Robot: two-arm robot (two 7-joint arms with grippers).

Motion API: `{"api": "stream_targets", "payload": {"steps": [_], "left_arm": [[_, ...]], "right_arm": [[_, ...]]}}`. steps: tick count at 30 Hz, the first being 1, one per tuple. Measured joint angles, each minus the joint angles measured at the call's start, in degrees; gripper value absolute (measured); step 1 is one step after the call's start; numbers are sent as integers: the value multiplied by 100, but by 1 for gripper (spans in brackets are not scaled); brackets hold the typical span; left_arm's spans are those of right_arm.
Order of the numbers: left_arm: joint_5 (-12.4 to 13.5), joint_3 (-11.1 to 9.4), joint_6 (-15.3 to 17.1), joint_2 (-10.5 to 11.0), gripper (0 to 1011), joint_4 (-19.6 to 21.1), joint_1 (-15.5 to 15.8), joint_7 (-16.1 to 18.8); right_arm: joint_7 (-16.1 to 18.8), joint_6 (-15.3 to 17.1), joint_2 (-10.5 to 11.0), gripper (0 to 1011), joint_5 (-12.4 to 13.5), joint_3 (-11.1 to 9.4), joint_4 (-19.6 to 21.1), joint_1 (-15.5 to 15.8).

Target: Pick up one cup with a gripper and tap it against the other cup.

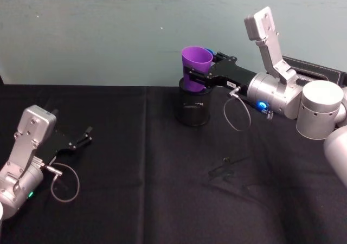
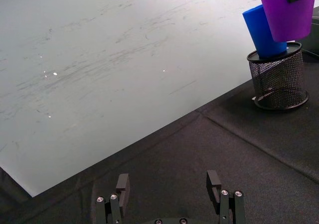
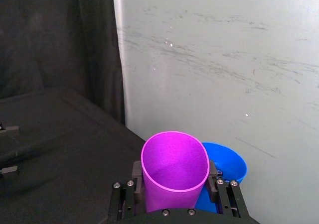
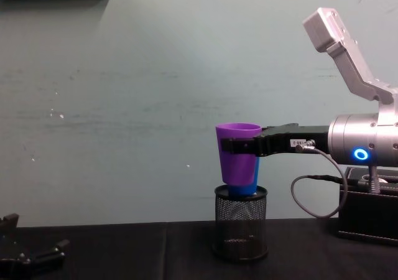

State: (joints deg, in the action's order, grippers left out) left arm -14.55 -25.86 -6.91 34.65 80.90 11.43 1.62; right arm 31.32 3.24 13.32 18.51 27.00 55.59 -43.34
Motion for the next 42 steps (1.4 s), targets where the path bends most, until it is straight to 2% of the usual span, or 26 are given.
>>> {"api": "stream_targets", "payload": {"steps": [42], "left_arm": [[0,0,0,0,1011,0,0,0]], "right_arm": [[-15,-3,11,732,-4,15,19,13]]}}
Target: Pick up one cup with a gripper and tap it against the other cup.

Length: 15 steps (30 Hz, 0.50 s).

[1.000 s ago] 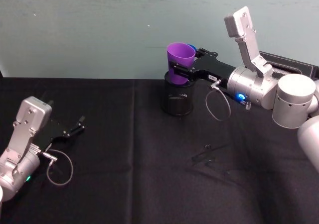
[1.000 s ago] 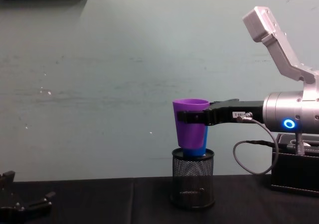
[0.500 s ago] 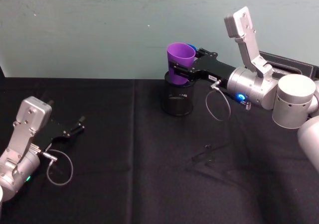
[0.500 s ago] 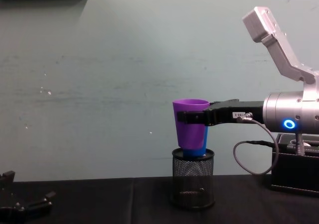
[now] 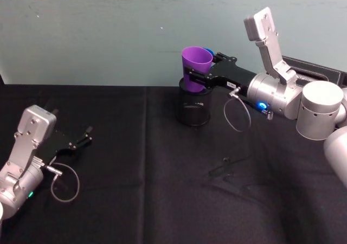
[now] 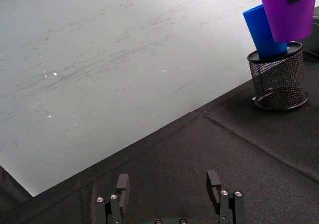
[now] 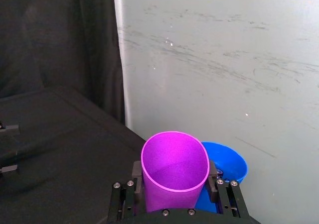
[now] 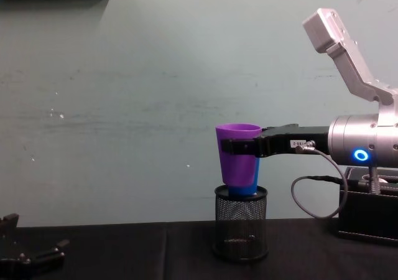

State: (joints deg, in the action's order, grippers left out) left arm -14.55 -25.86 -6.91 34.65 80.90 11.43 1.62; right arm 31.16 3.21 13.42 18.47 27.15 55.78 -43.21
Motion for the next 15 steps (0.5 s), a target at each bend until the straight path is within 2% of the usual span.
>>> {"api": "stream_targets", "payload": {"steps": [15], "left_arm": [[0,0,0,0,1012,0,0,0]], "right_arm": [[0,0,0,732,0,0,-1,0]]}}
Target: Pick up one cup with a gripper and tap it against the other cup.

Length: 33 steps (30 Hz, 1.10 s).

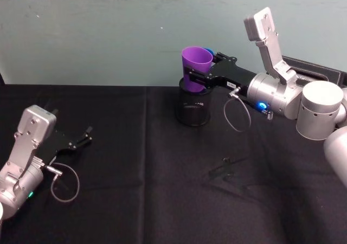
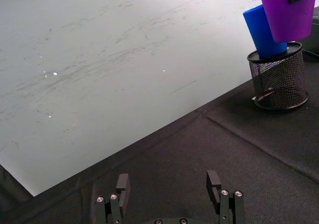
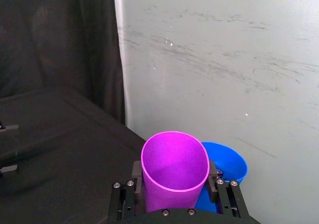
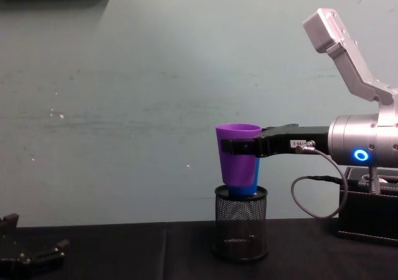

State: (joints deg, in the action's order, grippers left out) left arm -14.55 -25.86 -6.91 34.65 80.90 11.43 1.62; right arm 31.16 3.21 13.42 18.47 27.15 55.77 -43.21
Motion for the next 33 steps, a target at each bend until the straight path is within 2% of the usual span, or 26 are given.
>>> {"api": "stream_targets", "payload": {"steps": [33], "left_arm": [[0,0,0,0,1011,0,0,0]], "right_arm": [[1,0,0,731,0,0,0,0]]}}
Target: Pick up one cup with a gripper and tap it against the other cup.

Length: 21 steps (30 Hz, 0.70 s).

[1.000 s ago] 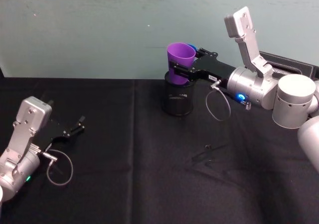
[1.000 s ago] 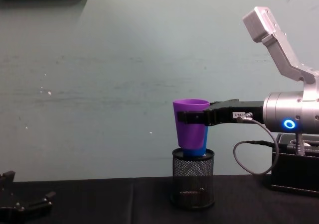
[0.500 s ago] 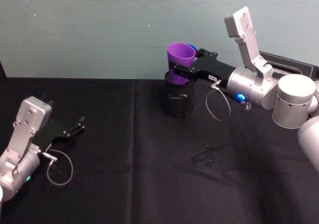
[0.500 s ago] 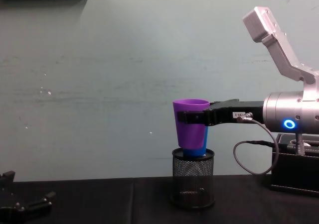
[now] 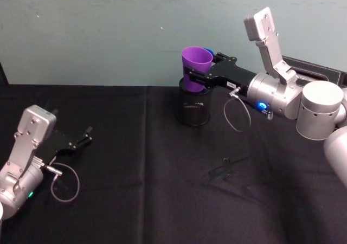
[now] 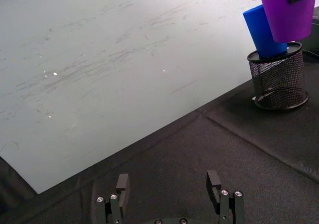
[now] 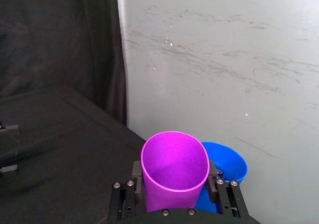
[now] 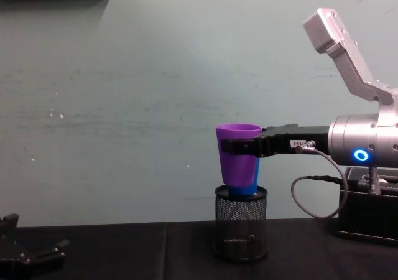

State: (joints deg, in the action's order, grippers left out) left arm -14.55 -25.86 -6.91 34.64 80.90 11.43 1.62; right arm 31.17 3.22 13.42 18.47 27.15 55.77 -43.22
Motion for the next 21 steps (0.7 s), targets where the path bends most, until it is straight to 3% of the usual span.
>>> {"api": "stream_targets", "payload": {"steps": [11,21], "left_arm": [[0,0,0,0,1011,0,0,0],[0,0,0,0,1012,0,0,0]], "right_arm": [[85,-82,53,731,-4,7,107,57],[297,117,332,732,233,-5,845,427]]}}
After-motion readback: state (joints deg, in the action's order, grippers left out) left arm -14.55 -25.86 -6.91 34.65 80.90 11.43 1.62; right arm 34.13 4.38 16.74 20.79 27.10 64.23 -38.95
